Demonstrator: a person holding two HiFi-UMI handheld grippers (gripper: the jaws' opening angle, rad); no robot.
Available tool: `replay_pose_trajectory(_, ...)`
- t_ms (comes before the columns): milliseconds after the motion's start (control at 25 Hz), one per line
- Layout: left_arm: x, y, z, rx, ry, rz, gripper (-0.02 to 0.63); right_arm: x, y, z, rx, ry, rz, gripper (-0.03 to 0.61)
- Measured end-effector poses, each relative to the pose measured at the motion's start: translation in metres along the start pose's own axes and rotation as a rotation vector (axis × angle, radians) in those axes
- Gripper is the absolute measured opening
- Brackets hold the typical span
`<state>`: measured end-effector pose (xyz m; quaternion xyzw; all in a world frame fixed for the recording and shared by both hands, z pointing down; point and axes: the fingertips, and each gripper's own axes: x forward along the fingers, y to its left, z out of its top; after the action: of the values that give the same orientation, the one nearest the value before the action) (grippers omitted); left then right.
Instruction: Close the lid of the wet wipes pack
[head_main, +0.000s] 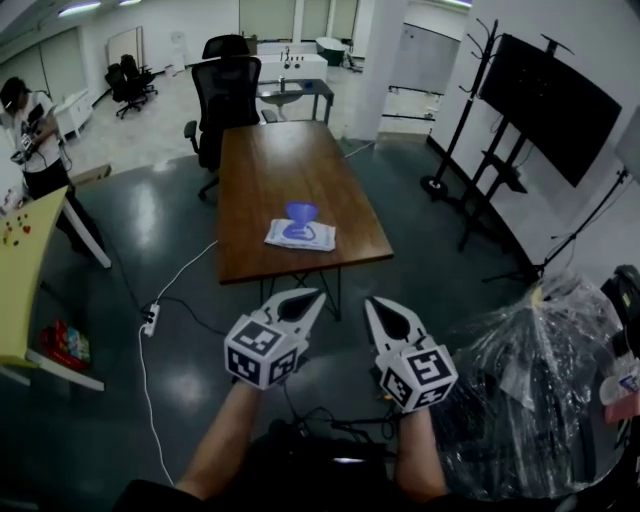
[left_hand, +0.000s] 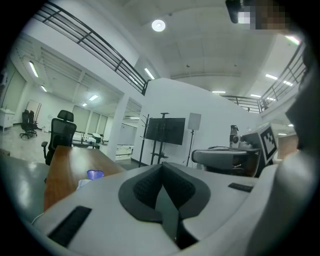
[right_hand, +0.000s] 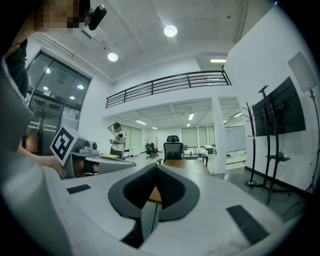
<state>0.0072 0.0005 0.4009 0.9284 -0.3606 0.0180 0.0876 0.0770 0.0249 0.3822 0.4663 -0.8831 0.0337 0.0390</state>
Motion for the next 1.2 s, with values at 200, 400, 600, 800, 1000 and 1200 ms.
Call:
replay_pose_trajectory(200,-0.016,0.045,-0.003,-0.006,0.005,0.006,0.005,0.045,0.023,0.003,-0.020,0.006,0.003,0.009)
replay_pose_trajectory(400,-0.018,0.078,-0.004,-0.025,0.009,0.025,0.005,0.078,0.031,0.003,-0.041,0.028,0.008,0.009)
replay_pose_trajectory(600,-0.004,0.109,-0.006,-0.029,0.017,0.049,0.005,0.109,0.018,0.001,-0.037,0.034,0.020,0.009)
replay_pose_trajectory(800,0.027,0.143,-0.003,-0.021,0.030,0.088,0.005,0.150,-0.012,-0.005,-0.026,0.040,0.063,0.009)
replay_pose_trajectory(1000,0.073,0.185,-0.008,-0.003,0.059,0.145,0.005,0.195,-0.062,-0.012,-0.028,0.062,0.088,0.009)
replay_pose_trajectory(1200,0.118,0.228,-0.019,-0.018,0.101,0.197,0.005,0.243,-0.106,-0.032,-0.012,0.113,0.145,0.009)
